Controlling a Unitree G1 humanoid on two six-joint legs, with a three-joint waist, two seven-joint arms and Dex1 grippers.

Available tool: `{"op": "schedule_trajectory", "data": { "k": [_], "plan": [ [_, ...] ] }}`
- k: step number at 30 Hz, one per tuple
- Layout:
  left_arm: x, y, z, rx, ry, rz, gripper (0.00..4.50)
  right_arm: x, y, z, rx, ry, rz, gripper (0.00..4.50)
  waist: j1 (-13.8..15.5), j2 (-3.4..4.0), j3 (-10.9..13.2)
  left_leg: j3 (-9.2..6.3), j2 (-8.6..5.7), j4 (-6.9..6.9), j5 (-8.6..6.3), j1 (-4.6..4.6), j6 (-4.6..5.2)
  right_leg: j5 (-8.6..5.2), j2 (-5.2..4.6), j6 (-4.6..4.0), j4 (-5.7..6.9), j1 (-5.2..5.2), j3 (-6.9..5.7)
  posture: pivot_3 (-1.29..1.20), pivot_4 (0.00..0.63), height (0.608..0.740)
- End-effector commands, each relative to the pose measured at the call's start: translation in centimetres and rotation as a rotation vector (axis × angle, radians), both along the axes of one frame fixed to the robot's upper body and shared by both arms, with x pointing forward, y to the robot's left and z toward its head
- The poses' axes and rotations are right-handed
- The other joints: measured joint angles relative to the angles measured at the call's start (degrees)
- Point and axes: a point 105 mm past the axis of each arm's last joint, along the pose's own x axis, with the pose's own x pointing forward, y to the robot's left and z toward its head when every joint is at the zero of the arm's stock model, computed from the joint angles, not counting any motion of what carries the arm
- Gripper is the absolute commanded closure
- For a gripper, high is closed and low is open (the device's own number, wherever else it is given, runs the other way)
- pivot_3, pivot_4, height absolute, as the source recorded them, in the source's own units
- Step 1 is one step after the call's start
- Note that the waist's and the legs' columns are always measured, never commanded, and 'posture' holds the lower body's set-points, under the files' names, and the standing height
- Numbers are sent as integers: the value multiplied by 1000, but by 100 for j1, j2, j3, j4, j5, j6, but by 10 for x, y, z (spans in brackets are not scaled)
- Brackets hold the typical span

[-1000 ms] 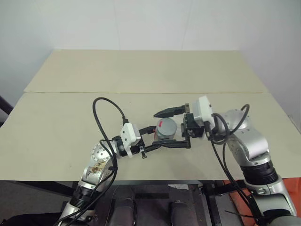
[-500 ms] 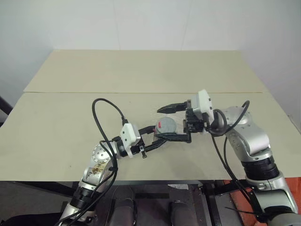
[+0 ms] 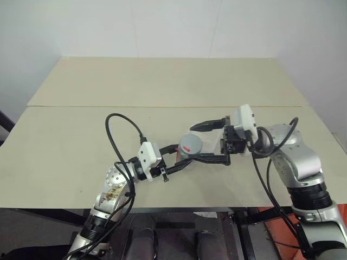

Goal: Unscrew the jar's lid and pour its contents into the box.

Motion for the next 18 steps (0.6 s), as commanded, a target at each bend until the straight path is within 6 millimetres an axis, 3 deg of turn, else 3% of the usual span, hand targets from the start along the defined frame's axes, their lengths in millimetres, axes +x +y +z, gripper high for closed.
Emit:
{"op": "schedule_trajectory", "data": {
  "k": [1, 15, 18],
  "plan": [
    [-5, -3, 8, -17, -48, -23, 2630, -6, -1, 13, 24, -28, 10, 84, 0, 0, 0, 0, 0, 0, 0, 0, 0, 0, 0, 0, 0, 0, 0, 0, 150, 740],
    [-5, -6, 6, -9, -56, -32, 2630, -11, 5, 10, 51, 16, 36, 84, -1, 0, 0, 0, 1, 0, 0, 0, 0, 0, 0, 0, 0, 0, 0, 0, 150, 740],
    [-5, -6, 6, -11, -55, -30, 2630, -12, 5, 10, 53, 14, 41, 650, -1, 0, 0, 0, 0, 0, 0, 0, 0, 0, 0, 0, 0, 0, 0, 0, 150, 740]
  ]
}}
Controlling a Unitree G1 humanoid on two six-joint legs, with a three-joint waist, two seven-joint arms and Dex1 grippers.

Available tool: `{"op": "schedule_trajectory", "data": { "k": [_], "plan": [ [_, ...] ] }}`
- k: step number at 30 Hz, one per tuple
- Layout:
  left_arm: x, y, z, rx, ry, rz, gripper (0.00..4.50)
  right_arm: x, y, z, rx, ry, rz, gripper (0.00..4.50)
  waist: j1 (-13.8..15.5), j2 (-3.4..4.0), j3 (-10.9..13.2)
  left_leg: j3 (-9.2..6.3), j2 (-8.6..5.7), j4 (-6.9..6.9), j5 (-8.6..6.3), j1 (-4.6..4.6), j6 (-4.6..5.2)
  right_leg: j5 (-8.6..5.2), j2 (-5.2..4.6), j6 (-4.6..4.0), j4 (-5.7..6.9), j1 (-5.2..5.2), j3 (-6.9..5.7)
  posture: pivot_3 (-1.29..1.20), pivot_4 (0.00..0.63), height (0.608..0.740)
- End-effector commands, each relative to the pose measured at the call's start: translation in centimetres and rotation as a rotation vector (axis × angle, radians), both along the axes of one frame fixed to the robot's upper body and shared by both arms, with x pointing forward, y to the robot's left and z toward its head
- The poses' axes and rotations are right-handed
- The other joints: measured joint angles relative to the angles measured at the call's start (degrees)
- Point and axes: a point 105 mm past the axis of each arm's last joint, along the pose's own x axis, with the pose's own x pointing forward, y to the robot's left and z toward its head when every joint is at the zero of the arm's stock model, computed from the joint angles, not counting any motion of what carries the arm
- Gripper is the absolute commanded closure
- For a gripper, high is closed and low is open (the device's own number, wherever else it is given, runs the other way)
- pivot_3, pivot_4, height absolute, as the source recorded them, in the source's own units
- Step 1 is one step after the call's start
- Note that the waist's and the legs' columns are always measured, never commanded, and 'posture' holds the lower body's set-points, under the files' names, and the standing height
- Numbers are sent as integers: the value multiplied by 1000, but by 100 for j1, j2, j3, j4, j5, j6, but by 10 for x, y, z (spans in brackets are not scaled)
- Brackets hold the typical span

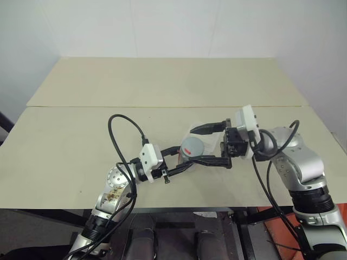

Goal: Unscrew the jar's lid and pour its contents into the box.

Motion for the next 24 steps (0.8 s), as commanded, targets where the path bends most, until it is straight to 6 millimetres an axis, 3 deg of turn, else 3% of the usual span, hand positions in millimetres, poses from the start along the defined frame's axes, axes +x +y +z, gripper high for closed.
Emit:
{"op": "schedule_trajectory", "data": {
  "k": [1, 3, 4, 12, 18, 24],
  "plan": [
    [-3, -3, 7, -12, -48, -12, 2630, -7, 2, 12, 28, -43, 29, 954, 0, 0, 0, 0, 0, 0, 0, 0, 0, 0, 0, 0, 0, 0, 0, 0, 150, 740],
    [-3, -3, 7, -11, -47, -11, 2630, -7, 2, 12, 29, -45, 31, 1647, 0, 0, 0, 0, 0, 0, 0, 0, 0, 0, 0, 0, 0, 0, 0, 0, 150, 740],
    [-3, -3, 7, -11, -47, -11, 2630, -7, 2, 12, 28, -47, 31, 1742, 0, 0, 0, 0, 0, 0, 0, 0, 0, 0, 0, 0, 0, 0, 0, 0, 150, 740],
    [-3, -3, 6, -8, -45, -9, 2630, -6, 2, 13, 37, -73, 17, 1743, 0, 0, 0, 0, 0, 0, 0, 0, 0, 0, 0, 0, 0, 0, 0, 0, 150, 740],
    [-2, -3, 4, 0, -47, -6, 2630, -6, -4, 35, 207, 61, 24, 1743, 1, 0, 0, 0, 0, 0, 0, 0, 0, 0, 0, 0, 1, 0, 0, 0, 150, 740],
    [-2, -3, 4, -2, -51, -6, 2630, -8, -10, 38, 320, 138, -3, 1743, 2, 0, 0, -1, 1, 0, 0, 0, 0, 0, 0, 0, 0, 1, 0, 0, 150, 740]
  ]
}}
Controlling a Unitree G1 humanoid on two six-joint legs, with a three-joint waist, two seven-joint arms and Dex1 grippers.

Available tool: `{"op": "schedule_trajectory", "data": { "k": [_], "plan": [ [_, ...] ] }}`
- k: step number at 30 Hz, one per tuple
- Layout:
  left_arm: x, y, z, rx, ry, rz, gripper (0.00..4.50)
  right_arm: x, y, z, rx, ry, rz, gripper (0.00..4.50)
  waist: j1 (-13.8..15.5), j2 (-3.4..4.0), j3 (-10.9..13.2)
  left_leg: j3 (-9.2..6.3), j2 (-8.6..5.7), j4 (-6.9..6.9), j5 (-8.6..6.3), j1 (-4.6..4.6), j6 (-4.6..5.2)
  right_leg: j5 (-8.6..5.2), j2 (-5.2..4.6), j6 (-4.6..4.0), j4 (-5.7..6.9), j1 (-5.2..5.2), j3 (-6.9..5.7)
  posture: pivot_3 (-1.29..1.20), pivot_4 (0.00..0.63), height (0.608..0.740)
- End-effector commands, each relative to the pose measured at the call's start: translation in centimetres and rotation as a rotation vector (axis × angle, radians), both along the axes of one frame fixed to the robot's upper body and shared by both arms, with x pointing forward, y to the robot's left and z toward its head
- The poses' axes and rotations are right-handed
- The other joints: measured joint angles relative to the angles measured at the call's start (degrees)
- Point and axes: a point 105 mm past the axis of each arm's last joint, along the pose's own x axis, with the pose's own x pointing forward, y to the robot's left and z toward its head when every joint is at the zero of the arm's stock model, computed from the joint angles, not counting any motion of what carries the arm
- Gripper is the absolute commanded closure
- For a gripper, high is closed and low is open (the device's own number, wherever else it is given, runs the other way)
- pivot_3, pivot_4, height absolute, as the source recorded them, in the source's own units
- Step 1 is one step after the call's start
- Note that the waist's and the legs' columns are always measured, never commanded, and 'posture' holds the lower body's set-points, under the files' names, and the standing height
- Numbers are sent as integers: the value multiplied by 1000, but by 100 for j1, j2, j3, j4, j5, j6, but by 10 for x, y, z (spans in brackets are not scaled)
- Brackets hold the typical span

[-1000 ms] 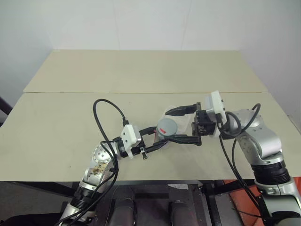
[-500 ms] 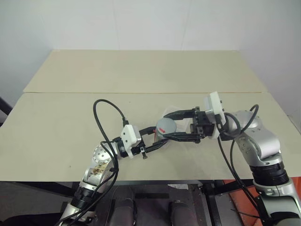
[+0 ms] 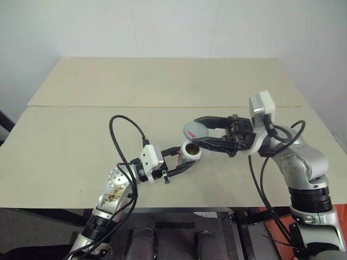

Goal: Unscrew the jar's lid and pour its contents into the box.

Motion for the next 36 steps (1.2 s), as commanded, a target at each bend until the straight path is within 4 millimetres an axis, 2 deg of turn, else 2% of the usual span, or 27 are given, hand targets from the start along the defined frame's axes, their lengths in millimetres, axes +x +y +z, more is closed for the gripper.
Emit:
{"op": "schedule_trajectory", "data": {
  "k": [1, 4, 6, 8, 13, 20, 22, 24, 26, 27, 29, 30, 36],
  "plan": [
    [-3, -3, 8, -13, -44, -10, 2630, 1, -8, 11, 62, -32, -85, 1743, -2, 0, 0, 0, 0, 0, 0, 0, 0, 0, 0, 0, 0, 0, 0, 0, 150, 740],
    [-1, 0, 14, -23, -56, 12, 2630, 23, -34, 8, 31, -56, -330, 1743, 15, 0, 0, 0, -1, 1, 0, -1, 0, 0, 0, 0, 1, 0, 0, 0, 150, 740],
    [3, 4, 17, -29, -60, 42, 2630, 34, -54, -9, -98, -36, -483, 1743, 38, 0, 0, 1, -3, 2, 0, -1, 0, 0, -1, 0, 1, 0, 0, 0, 150, 740],
    [6, 8, 19, -25, -62, 70, 2630, 39, -71, -28, -248, -41, -597, 1743, 70, 0, 0, 1, -5, 1, 0, -4, 0, 0, -2, 0, -2, -1, 0, 0, 150, 740],
    [19, 22, 18, -4, -48, 161, 2630, 39, -104, -63, -394, 84, -758, 1743, 37, 0, 0, 4, -3, -1, 0, -5, 0, 0, -1, 0, -2, -4, 3, 0, 150, 740],
    [36, 31, 16, 56, -41, 233, 2630, 26, -118, -118, -662, 207, -799, 1743, 39, 0, 0, 3, -5, 1, 0, -4, 0, -1, 0, 2, -3, -1, 2, 0, 150, 740],
    [40, 32, 13, 102, -63, 243, 2630, 22, -118, -128, -713, 258, -789, 1743, 34, 0, 0, 4, -5, 1, 0, -4, 0, -1, 0, 2, -2, -1, 2, 0, 150, 740],
    [41, 32, 10, 134, -81, 244, 2630, 21, -117, -130, -724, 289, -781, 1743, 31, 0, 0, 3, -5, 1, 0, -4, 0, -1, 0, 1, -1, -2, 2, 0, 150, 740],
    [43, 33, 11, 126, -76, 243, 2630, 20, -117, -129, -727, 304, -783, 1021, 35, 0, 0, 2, -4, 1, 0, -3, 0, -1, 1, 2, -3, 0, 0, 0, 150, 740],
    [45, 33, 13, 122, -77, 247, 2630, 20, -117, -127, -726, 305, -784, 841, 40, -1, 0, 2, -5, 1, 0, -3, 0, -1, 1, 2, -3, 0, 1, 0, 150, 740],
    [50, 33, 15, 124, -67, 262, 2630, 21, -117, -120, -716, 295, -792, 176, 53, -1, 0, 1, -5, 1, 0, -7, 0, -1, 1, 2, -5, -1, 0, 0, 150, 740],
    [55, 34, 16, 137, -62, 271, 2630, 21, -116, -114, -696, 280, -791, 35, 69, -2, 1, 1, -5, 1, 0, -8, 0, -1, 1, 2, -5, -2, 1, 0, 150, 740],
    [76, 29, 25, 203, -98, 283, 2630, 18, -103, -79, -624, 133, -792, 35, 103, -2, 1, -1, -8, 6, 0, -16, 1, 0, 1, 4, -7, -3, -2, 0, 150, 740]
  ]
}}
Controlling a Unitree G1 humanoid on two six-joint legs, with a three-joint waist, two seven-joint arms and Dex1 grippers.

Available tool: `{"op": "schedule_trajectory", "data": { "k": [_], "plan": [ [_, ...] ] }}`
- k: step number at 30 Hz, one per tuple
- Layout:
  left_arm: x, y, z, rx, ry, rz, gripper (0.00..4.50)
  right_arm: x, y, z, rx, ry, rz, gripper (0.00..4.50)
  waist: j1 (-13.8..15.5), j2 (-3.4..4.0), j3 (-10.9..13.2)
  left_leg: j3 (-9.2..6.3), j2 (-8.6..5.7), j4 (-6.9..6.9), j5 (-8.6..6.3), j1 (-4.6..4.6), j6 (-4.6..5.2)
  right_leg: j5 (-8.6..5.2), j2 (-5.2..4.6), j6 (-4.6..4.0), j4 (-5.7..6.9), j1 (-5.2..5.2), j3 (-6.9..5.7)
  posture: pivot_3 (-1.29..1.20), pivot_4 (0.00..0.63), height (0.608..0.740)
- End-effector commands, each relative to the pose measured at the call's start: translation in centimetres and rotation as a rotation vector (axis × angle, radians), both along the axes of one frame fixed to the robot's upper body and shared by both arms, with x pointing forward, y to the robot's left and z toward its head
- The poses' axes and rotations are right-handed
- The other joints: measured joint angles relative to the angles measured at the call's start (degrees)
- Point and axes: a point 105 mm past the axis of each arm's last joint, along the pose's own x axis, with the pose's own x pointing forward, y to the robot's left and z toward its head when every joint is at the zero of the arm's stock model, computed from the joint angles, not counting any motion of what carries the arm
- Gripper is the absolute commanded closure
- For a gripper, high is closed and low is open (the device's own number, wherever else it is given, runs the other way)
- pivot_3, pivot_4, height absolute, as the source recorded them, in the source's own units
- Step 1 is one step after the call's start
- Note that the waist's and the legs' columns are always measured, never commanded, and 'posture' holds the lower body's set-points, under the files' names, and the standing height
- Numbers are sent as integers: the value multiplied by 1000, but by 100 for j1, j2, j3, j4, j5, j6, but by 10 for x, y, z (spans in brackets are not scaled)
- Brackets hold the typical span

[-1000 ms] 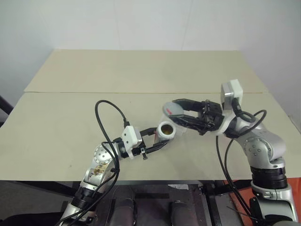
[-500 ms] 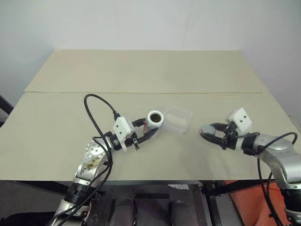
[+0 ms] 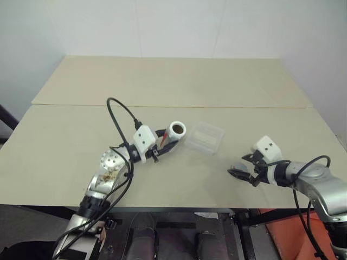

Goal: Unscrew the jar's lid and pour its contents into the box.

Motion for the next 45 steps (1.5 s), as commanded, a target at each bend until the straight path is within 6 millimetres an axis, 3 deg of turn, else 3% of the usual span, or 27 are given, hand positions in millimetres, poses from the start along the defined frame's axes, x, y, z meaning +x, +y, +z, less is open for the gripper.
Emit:
{"op": "schedule_trajectory", "data": {
  "k": [1, 4, 10, 14, 21, 24, 29, 34, 42, 45],
  "plan": [
    [15, -6, 11, 72, -62, 5, 2630, 6, 6, 42, 31, -181, -3, 35, 11, 0, 0, -1, -1, 0, 0, -4, 0, 0, 0, 0, 0, -4, -2, 0, 150, 740],
    [30, -10, 8, 203, -89, 9, 2630, 11, 10, 60, 90, -255, -18, 35, 10, -1, 1, 0, -3, 4, 1, -6, 0, 2, 2, 3, 4, -5, -2, 0, 150, 740],
    [58, -31, 16, 422, -239, -2, 2630, 2, 18, 71, 85, -309, 27, 35, 45, -1, 1, 8, -6, 3, 0, -33, 2, 2, 2, 5, -12, -15, -18, 0, 150, 740],
    [74, -43, 26, 694, -507, -15, 2630, -3, 25, 73, 106, -319, 42, 35, 50, -4, 2, 11, -9, 8, 0, -66, 2, 2, 1, 6, -13, -39, -30, 0, 150, 740],
    [85, -67, 42, 1111, -1060, -111, 2630, -7, 26, 65, 89, -307, 35, 35, 52, -11, 6, 15, -12, 7, 0, -82, 3, 1, 0, 11, -15, -52, -32, 0, 150, 740],
    [85, -78, 40, 1207, -1258, -173, 2630, -12, 28, 66, 102, -313, 41, 35, 53, -12, 7, 18, -13, 8, 1, -97, 2, 1, 0, 12, -7, -75, -29, 0, 150, 740],
    [82, -86, 35, 1264, -1426, -256, 2630, -18, 32, 70, 126, -318, 41, 35, 50, -13, 8, 17, -13, 9, 2, -116, 0, 1, 0, 14, 5, -92, -30, 0, 150, 740],
    [80, -91, 41, 1219, -1417, -233, 2630, -20, 31, 63, 120, -301, 25, 35, 51, -13, 8, 18, -12, 13, 3, -116, -1, 0, 0, 14, 4, -94, -30, 0, 150, 740],
    [83, -83, 50, 1109, -1325, -132, 2630, -15, 29, 55, 102, -284, 15, 35, 49, -13, 7, 19, -12, 15, 3, -116, -1, 1, -1, 14, 8, -94, -30, 0, 150, 740],
    [82, -77, 50, 903, -1029, -57, 2630, -14, 30, 54, 98, -283, 20, 35, 40, -10, 6, 19, -11, 16, 3, -116, -1, 1, -1, 14, 12, -95, -30, 0, 150, 740]
  ]
}}
